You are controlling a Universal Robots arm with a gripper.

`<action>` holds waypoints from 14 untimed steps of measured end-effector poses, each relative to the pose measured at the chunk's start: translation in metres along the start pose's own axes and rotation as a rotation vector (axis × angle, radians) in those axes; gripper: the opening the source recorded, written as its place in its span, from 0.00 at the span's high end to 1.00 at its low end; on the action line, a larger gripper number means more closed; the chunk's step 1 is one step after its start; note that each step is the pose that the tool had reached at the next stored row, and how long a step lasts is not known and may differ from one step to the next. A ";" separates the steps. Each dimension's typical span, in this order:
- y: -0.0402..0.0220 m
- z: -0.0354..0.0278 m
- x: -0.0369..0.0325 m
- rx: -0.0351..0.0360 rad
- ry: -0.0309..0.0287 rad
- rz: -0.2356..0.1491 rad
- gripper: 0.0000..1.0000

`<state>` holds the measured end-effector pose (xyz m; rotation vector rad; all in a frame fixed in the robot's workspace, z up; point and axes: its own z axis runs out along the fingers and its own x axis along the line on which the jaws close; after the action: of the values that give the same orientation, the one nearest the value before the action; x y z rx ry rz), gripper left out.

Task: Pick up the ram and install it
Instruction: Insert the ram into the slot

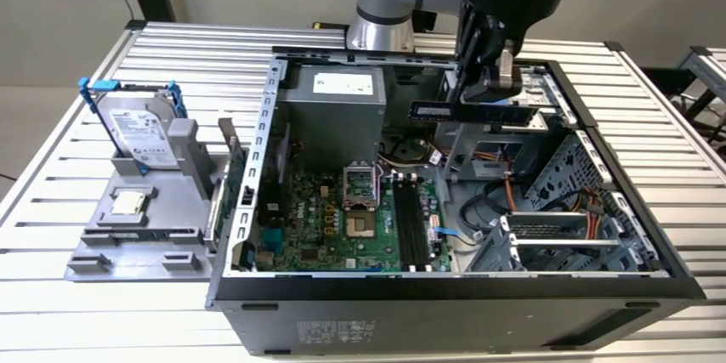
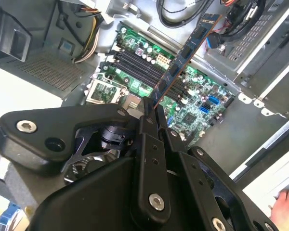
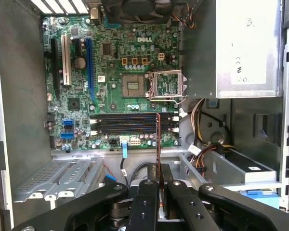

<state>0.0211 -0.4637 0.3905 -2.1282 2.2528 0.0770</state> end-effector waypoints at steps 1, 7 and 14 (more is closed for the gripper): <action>0.0000 0.0000 0.0000 0.0005 0.0000 0.008 1.00; 0.0000 0.0000 0.0002 0.0037 -0.0004 0.059 1.00; 0.0000 0.0000 0.0003 0.0080 -0.0010 0.126 1.00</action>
<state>0.0211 -0.4640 0.3905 -1.9801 2.3803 0.0729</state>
